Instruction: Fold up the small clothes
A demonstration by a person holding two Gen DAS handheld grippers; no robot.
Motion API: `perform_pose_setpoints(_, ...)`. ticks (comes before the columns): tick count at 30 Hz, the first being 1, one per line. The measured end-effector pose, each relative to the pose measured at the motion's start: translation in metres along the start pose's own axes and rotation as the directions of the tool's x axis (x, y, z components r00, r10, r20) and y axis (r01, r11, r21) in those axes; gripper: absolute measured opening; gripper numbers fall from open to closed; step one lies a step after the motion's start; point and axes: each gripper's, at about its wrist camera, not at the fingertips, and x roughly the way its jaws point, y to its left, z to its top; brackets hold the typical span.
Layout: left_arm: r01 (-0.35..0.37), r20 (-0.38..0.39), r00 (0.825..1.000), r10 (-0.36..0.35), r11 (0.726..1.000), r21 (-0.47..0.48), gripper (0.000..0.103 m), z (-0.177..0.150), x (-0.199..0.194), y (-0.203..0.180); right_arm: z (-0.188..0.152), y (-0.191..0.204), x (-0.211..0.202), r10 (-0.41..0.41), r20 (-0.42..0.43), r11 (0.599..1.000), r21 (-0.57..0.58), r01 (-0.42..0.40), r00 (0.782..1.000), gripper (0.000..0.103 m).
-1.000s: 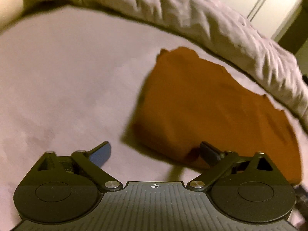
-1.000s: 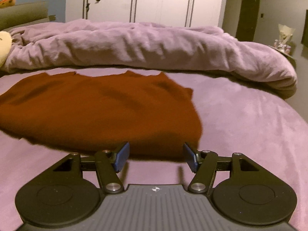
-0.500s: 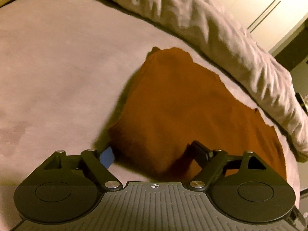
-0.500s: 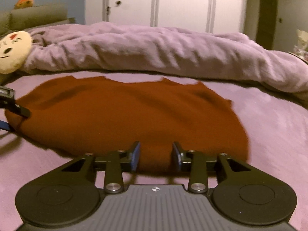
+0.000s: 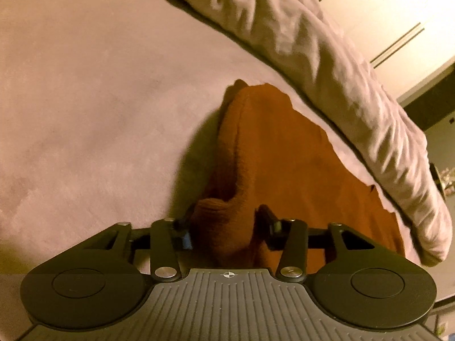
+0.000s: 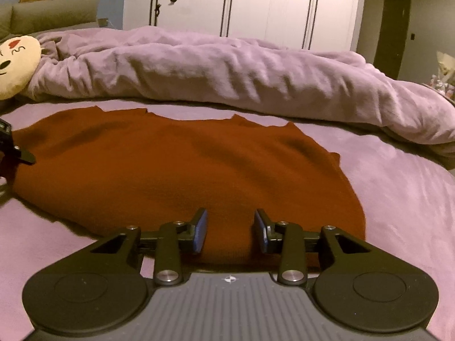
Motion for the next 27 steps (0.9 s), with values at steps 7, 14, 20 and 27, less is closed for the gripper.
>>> perform_pose_setpoints(7,0.002,-0.011,1.0,-0.002,1.0,0.014,0.065,0.001,0.007,-0.009,0.007,0.036,0.001,0.071,0.032,0.996,-0.064,-0.069,0.997,0.029)
perform_pose_setpoints(14,0.008,-0.036,0.999,-0.008,1.0,-0.003,0.027,0.009,0.007,-0.008,0.0,0.063,0.02,0.055,0.008,0.972,-0.231,-0.052,0.998,0.029)
perform_pose_setpoints(20,0.058,0.015,0.998,-0.059,0.997,0.05,0.025,0.014,-0.013,-0.025,0.004,0.035,-0.002,0.056,0.021,0.995,-0.086,-0.054,0.998,0.029)
perform_pose_setpoints(27,0.118,0.064,0.99,-0.129,0.981,0.153,0.024,0.019,-0.042,-0.074,-0.016,-0.011,-0.025,-0.008,0.023,0.998,0.066,0.006,1.0,0.031)
